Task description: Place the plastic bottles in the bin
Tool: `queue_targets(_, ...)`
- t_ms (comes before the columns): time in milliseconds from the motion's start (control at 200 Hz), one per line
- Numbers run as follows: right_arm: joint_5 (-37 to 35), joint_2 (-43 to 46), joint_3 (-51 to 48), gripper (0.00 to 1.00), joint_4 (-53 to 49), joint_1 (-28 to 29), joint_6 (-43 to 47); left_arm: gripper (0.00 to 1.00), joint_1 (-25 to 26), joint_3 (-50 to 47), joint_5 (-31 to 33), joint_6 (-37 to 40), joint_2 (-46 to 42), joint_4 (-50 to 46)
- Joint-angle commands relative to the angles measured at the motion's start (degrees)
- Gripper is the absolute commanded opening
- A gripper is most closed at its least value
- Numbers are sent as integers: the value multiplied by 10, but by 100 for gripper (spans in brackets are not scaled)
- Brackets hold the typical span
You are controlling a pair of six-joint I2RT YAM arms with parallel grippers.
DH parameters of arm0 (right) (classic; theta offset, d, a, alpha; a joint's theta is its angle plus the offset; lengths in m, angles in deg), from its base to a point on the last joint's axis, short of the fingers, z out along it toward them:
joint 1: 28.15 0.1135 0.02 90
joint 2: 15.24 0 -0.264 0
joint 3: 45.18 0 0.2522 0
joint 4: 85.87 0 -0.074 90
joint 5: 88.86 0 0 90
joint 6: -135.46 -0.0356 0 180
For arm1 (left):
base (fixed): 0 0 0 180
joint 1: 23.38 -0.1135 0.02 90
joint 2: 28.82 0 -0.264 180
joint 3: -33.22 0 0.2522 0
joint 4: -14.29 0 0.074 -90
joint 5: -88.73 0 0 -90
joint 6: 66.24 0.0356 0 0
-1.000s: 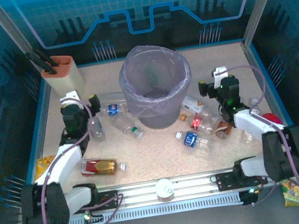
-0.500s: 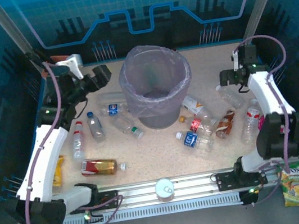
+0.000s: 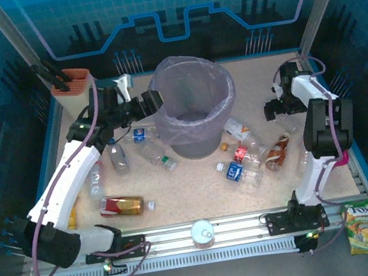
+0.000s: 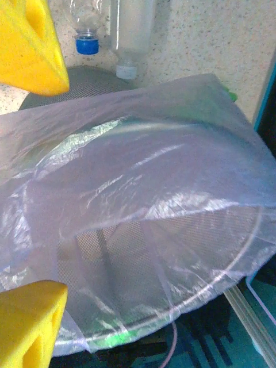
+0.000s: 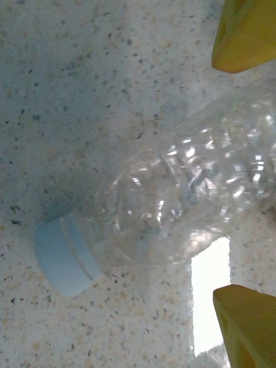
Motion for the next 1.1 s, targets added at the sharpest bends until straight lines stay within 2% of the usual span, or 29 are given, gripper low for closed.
queue_targets(0,7,-26,23,92,-8,-1,12,85,10,-12,7,-9,13,-8)
queue_targets(40,5,-33,22,89,0,1,14,85,12,-17,15,-12,16,-5)
queue_targets(100,7,-44,29,77,2,3,13,84,14,-22,15,-12,19,-1)
queue_targets(215,1,-55,32,75,10,6,17,81,16,-28,15,-14,25,3)
queue_targets(405,-4,-64,40,62,15,7,25,79,23,-31,17,-16,30,6)
queue_targets(515,-4,-52,48,47,13,6,26,79,24,-31,16,-18,31,8)
queue_targets(720,8,-9,101,45,-27,8,20,80,25,-27,16,-17,34,8)
queue_targets(861,54,46,166,45,-80,14,-2,80,25,-29,17,-14,32,9)
queue_targets(1096,141,125,338,45,-161,91,-67,80,27,-30,17,-11,38,12)
